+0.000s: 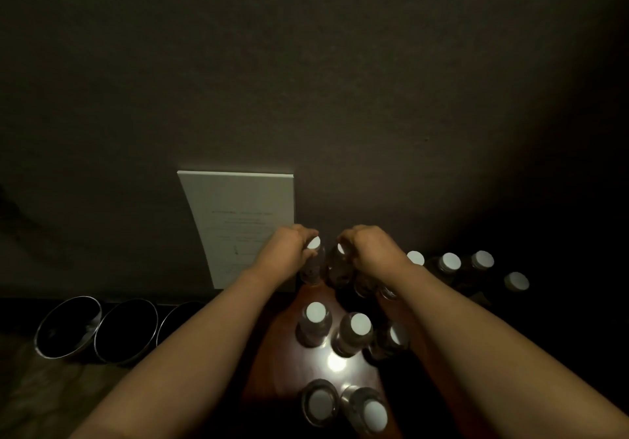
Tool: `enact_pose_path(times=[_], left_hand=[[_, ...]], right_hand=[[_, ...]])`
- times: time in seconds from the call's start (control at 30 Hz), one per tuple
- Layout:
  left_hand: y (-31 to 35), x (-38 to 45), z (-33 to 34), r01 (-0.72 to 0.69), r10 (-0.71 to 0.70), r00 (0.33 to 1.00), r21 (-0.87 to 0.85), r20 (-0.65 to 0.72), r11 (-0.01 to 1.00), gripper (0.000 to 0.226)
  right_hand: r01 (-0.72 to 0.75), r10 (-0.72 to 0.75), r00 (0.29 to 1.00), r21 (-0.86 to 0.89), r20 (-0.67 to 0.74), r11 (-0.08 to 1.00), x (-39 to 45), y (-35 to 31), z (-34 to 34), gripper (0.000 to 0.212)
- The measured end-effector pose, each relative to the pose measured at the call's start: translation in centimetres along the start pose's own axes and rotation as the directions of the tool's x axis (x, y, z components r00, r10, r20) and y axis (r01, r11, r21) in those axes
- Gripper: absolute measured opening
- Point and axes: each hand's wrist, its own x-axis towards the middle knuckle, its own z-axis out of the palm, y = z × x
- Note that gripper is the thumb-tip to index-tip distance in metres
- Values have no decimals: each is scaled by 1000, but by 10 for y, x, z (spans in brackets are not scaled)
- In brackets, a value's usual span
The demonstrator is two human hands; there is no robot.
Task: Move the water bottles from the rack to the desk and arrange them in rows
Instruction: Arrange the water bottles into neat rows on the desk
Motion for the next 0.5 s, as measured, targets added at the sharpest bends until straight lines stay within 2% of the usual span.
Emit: enact_pose_path(times=[0.23,0.5], left_hand=[[-5,4,-3,-12,12,1000,4,29,1000,48],[-9,0,-2,-24,24,999,10,25,1000,48]], right_hand=[[19,-20,1000,38,18,999,9,-3,3,51],[35,-35,999,55,4,998,10,-3,8,48]])
